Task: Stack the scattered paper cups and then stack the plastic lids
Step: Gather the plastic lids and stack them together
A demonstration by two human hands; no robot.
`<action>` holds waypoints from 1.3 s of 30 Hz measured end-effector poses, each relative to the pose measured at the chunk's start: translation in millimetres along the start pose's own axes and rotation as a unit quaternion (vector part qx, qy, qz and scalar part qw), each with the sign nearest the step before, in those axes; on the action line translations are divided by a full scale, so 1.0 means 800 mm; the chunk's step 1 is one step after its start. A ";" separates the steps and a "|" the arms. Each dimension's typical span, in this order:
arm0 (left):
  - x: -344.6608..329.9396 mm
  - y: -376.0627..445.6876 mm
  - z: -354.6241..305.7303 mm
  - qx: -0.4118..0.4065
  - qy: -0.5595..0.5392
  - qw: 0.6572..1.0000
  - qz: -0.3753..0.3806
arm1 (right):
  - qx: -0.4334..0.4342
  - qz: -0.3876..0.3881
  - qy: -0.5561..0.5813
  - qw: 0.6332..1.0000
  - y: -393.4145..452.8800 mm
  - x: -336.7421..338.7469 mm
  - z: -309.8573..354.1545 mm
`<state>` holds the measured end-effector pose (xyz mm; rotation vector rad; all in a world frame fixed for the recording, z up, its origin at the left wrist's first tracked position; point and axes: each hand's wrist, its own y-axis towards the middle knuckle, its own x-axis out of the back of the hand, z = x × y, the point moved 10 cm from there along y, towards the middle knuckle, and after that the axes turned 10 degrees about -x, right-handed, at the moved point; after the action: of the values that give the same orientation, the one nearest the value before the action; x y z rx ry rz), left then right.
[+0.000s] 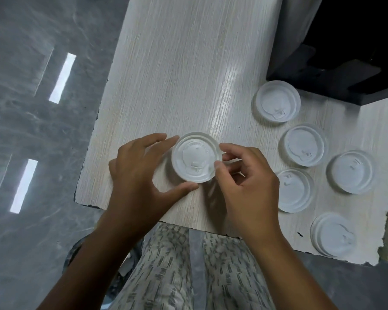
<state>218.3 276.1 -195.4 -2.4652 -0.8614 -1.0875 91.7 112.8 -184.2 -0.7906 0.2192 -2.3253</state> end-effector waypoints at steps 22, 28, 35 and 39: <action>-0.029 0.202 -0.107 -0.106 -0.064 0.986 0.113 | 0.005 -0.041 -0.171 0.985 0.117 0.137 -0.029; -0.088 0.248 -0.107 -0.151 0.003 0.970 0.191 | -0.021 -0.030 -0.261 0.965 0.147 0.122 -0.032; -0.093 0.255 -0.117 -0.167 0.001 0.965 0.201 | 0.000 -0.039 -0.267 0.963 0.155 0.107 -0.019; -0.068 0.232 -0.112 -0.174 -0.010 0.967 0.183 | 0.035 -0.048 -0.242 0.968 0.136 0.097 0.000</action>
<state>257.4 66.7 -184.5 -2.7687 -0.2061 -1.1542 104.0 -20.1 -184.8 -1.3238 -0.1171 -2.1332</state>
